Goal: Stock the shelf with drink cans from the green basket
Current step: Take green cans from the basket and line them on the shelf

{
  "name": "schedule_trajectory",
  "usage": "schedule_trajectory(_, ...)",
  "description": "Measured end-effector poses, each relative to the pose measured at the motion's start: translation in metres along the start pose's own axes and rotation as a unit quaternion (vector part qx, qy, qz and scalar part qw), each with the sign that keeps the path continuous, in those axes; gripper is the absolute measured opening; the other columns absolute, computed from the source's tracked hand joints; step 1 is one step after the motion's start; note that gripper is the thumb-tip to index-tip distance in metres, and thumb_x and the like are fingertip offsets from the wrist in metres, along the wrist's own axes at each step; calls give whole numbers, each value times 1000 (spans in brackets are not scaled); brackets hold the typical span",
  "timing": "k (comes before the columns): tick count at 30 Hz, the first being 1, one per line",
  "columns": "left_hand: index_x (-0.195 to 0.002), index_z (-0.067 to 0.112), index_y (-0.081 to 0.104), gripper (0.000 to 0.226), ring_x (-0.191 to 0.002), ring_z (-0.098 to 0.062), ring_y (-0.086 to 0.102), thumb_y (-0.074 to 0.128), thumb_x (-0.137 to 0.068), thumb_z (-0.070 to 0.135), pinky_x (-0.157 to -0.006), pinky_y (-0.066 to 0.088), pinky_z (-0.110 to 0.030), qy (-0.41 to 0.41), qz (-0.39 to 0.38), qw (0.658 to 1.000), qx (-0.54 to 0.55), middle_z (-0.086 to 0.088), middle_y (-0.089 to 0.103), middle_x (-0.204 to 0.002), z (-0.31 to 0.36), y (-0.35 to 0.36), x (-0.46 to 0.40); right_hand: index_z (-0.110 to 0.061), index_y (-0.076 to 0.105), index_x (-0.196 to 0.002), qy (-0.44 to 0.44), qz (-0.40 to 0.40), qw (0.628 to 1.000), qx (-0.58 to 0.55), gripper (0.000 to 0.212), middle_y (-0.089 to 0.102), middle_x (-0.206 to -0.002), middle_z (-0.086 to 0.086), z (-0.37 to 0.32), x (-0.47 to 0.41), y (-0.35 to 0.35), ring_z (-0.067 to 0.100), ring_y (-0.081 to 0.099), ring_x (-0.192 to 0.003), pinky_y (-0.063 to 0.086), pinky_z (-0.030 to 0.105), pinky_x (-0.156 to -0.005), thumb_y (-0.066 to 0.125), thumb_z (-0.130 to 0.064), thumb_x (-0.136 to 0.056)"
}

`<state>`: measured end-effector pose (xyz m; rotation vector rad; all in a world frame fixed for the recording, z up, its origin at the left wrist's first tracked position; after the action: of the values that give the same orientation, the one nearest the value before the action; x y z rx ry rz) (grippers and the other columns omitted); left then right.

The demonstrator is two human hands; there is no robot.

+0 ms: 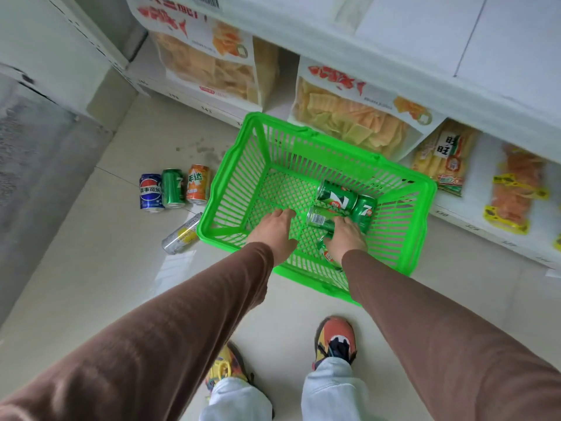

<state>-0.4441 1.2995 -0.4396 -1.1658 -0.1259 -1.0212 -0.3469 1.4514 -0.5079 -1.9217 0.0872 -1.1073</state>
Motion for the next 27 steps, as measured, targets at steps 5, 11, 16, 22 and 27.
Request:
schedule_trajectory(5,-140,16,37,62,-124,-29,46,64,-84,25,-104,40,-40,-2,-13,1000,-17,-9,49,-133,-16,27,-47,-17,31,-152,19,10,999,49,71,36,-150,9,2,-54,26,33,36,-136,43,47,-108,66,-37,-93)
schedule_trajectory(11,-141,16,37,63,-126,-29,44,65,-85,26,-105,40,-42,4,-30,999,-11,-10,47,-136,-26,49,-79,-16,29,-150,89,11,987,135,78,40,-145,13,9,-92,54,34,34,-134,43,41,-100,72,-37,-88)
schedule_trajectory(16,-139,15,38,63,-125,-30,45,66,-84,26,-105,40,-41,6,-31,999,-4,-11,47,-135,-33,50,-92,-11,43,-143,88,61,982,155,66,48,-136,12,11,-107,61,31,39,-129,43,38,-98,72,-32,-87)
schedule_trajectory(22,-140,15,38,64,-127,-30,44,65,-83,25,-106,38,-39,-13,-17,1000,12,-11,46,-137,-26,18,-63,-16,47,-136,22,80,996,41,73,51,-131,11,-6,-64,21,33,51,-121,47,42,-96,78,-47,-78)
schedule_trajectory(27,-140,15,39,67,-123,-30,47,68,-80,24,-102,40,-39,-17,-4,999,33,-12,49,-132,6,-47,7,-19,49,-135,-20,88,993,-81,74,55,-124,9,-35,24,-58,32,57,-113,48,38,-92,83,-42,-74)
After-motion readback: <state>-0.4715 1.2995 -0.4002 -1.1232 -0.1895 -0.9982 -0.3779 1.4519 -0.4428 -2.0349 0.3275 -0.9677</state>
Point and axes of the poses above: each hand's wrist, its own x-axis away from the middle knuckle, its own y-axis out of the palm, z = x × y, the point moved 4 cm from there along -x, towards the middle knuckle
